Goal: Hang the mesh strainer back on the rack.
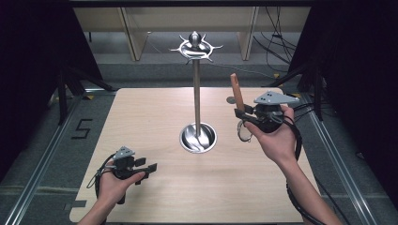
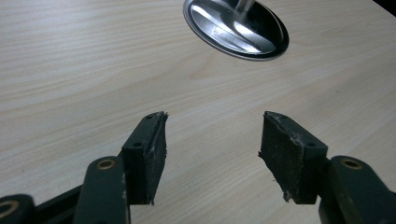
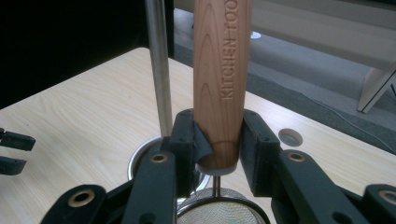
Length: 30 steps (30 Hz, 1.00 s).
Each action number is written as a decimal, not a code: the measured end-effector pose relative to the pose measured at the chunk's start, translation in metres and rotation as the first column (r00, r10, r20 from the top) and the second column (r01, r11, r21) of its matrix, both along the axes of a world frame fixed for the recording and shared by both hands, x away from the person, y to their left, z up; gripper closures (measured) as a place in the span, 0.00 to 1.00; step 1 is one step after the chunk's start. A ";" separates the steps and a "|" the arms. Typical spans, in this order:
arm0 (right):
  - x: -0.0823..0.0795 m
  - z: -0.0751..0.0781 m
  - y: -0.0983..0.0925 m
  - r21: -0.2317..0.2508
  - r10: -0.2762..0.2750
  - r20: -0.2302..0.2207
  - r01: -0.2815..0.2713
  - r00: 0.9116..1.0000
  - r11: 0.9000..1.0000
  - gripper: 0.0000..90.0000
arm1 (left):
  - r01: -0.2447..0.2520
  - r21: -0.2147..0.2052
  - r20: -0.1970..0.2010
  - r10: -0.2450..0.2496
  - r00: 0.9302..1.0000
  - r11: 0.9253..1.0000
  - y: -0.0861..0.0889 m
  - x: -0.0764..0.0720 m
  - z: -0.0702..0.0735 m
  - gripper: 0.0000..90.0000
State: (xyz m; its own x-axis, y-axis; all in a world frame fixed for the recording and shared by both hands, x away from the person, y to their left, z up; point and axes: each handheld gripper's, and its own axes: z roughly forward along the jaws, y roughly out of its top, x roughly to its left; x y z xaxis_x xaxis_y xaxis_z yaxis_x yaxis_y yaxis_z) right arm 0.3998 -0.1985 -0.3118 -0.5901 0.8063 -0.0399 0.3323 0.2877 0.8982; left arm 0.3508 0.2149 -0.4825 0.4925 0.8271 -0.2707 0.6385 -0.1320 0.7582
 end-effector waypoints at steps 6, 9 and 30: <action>0.001 0.002 0.002 0.004 -0.005 0.010 0.005 1.000 1.000 0.77 | 0.000 0.002 -0.002 0.000 1.000 1.000 0.000 0.000 0.000 0.44; 0.001 0.003 0.004 0.010 -0.008 0.006 0.008 1.000 1.000 0.77 | 0.001 -0.001 -0.001 -0.001 1.000 1.000 0.000 0.000 0.000 0.44; 0.001 0.015 0.015 0.022 0.008 0.039 -0.009 0.999 1.000 0.77 | -0.001 -0.011 0.009 0.001 1.000 1.000 0.000 0.000 0.000 0.44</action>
State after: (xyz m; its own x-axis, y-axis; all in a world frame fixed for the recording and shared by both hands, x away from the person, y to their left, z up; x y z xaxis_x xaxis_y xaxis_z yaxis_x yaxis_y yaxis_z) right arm 0.4011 -0.1837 -0.2970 -0.5953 0.8022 -0.0454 0.2946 0.2704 0.9166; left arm 0.3508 0.2147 -0.4827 0.4942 0.8246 -0.2752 0.6317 -0.1232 0.7653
